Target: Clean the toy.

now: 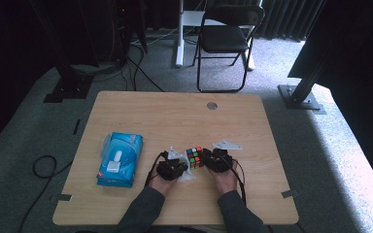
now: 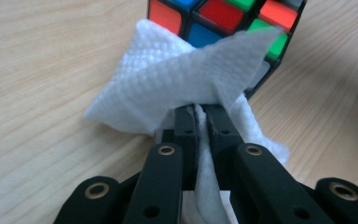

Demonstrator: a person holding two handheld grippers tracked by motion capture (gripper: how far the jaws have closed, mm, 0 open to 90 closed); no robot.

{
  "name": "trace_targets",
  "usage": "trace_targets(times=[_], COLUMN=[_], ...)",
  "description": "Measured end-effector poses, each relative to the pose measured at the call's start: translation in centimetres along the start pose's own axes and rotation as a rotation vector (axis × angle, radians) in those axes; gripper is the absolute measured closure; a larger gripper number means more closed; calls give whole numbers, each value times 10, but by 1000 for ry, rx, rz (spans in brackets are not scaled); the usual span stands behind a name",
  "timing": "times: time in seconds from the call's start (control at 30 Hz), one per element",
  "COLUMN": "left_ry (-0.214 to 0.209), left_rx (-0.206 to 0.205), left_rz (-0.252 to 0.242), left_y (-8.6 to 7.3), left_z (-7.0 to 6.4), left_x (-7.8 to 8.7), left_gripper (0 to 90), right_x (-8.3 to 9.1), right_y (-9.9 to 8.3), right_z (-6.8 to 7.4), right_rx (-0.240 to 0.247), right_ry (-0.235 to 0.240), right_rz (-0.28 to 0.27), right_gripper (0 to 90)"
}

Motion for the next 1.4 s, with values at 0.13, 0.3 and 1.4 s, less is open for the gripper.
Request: trace_targets(times=[0.13, 0.3, 1.4], left_ry=[21, 36, 67], left_rx=[-35, -22, 33], left_rz=[9, -11, -83], left_y=[1, 1, 12], left_z=[-2, 4, 38], left_x=[0, 6, 20], left_gripper=[855, 856, 856], right_x=[0, 0, 1], right_y=[0, 0, -1], right_z=[0, -1, 7], right_rx=[1, -3, 70], right_ry=[2, 8, 59], right_rz=[1, 5, 46], right_gripper=[709, 708, 712])
Point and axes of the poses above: each handheld gripper's, and its own axes: x roughly backward along the jaws, y roughly out of its top, z roughly to its left, the point moved 2 cm from there along -x, roughly forward along the jaws, and after that the axes turned 11 degrees about -x, right-handed, at the moved point
